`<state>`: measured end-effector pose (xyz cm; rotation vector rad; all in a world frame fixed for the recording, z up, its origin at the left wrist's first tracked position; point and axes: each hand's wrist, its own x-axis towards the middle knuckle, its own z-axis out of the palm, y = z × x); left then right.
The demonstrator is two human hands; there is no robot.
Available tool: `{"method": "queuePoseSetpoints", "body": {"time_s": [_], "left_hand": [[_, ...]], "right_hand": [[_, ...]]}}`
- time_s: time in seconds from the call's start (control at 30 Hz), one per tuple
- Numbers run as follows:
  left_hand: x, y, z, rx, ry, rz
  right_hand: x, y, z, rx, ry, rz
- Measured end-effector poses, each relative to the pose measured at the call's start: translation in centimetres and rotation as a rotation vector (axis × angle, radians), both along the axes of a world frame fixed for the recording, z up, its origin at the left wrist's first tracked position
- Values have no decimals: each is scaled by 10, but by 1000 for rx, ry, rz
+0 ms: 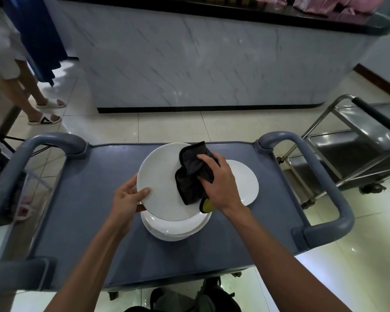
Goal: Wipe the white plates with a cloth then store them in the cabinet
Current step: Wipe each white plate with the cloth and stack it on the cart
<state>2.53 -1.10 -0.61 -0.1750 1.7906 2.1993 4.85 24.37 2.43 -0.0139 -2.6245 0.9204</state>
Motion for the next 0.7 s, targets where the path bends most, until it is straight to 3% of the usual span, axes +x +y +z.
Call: {"method": "queuePoseSetpoints", "body": {"time_s": [0.27, 0.5, 0.7], "left_hand": [[-7, 4, 8, -124, -36, 11], [-12, 14, 27, 89, -298, -2], [-19, 13, 34, 44, -362, -73]], "right_hand": [[2, -2, 6, -117, 49, 25], [7, -5, 8, -102, 166, 26], [13, -6, 10, -37, 310, 60]]}}
